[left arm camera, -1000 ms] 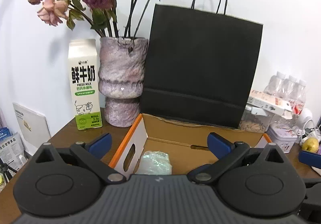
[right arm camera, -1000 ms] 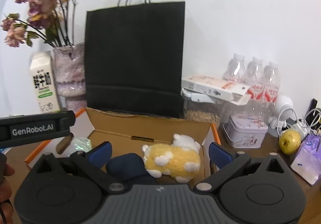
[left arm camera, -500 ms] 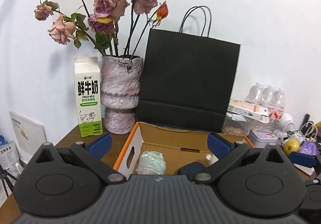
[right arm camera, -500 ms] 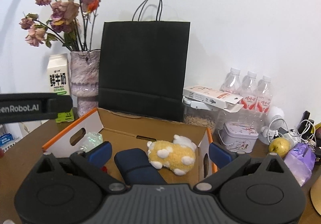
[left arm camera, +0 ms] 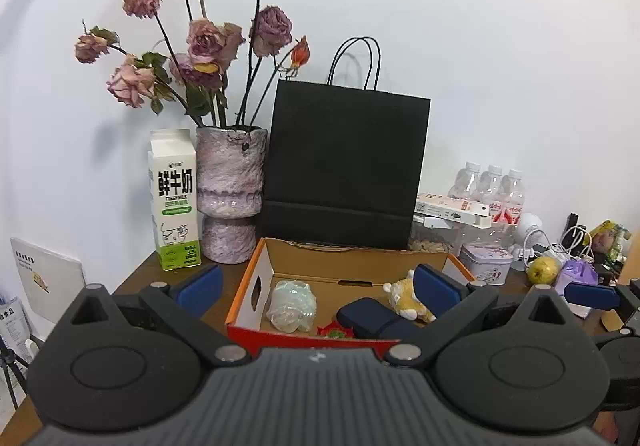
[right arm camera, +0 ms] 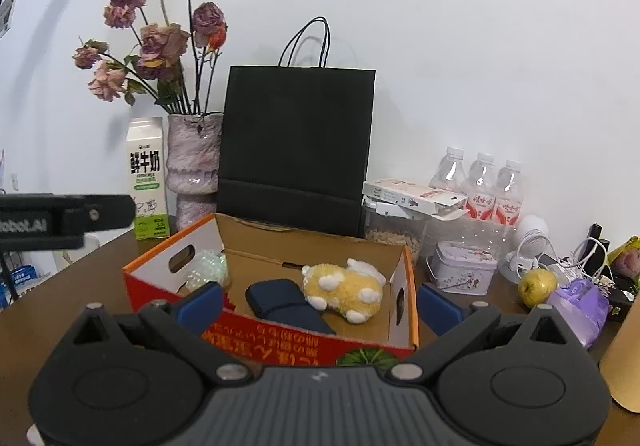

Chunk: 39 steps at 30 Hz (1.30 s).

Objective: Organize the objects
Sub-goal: 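Withdraw both tools from the box back toward the table items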

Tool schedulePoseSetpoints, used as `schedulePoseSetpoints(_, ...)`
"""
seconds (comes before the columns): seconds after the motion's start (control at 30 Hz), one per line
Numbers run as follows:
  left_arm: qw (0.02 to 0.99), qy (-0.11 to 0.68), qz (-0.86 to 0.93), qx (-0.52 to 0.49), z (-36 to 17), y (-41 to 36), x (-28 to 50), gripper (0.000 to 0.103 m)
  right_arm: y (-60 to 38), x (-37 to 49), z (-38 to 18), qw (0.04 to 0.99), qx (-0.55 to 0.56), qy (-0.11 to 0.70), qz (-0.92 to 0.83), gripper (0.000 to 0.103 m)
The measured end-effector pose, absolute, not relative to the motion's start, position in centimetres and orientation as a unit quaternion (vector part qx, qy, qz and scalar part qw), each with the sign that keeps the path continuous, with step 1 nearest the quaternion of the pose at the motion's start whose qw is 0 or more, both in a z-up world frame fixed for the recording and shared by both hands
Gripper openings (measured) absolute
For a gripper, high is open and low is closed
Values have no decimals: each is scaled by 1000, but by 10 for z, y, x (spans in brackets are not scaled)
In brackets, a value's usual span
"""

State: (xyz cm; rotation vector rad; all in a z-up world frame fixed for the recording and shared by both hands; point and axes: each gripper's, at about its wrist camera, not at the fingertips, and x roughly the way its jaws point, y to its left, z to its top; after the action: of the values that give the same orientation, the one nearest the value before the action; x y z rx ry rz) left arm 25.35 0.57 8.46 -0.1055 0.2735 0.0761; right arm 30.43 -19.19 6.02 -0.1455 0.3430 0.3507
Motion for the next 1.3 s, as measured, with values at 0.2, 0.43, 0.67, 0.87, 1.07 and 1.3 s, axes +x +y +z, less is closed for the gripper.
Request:
schedulePoseSetpoints(0.2, 989, 138, 26, -50, 79, 6, 226, 103, -204, 273, 48, 970, -59, 155, 180, 103)
schedulePoseSetpoints(0.43, 991, 128, 21, -35, 62, 5, 192, 103, -217, 241, 34, 969, -49, 154, 188, 103)
schedulePoseSetpoints(0.67, 988, 152, 18, -29, 41, 6, 177, 103, -219, 215, 16, 967, -59, 161, 189, 103)
schedulePoseSetpoints(0.87, 985, 172, 13, -14, 22, 6, 164, 103, -219, 197, -6, 963, -74, 175, 191, 103)
schedulePoseSetpoints(1.07, 982, 188, 18, -17, 6, 12, 154, 103, -220, 186, -23, 960, -87, 188, 187, 103)
schedulePoseSetpoints(1.3, 977, 212, 22, -24, -8, 17, 146, 103, -226, 180, -29, 959, -86, 198, 183, 103)
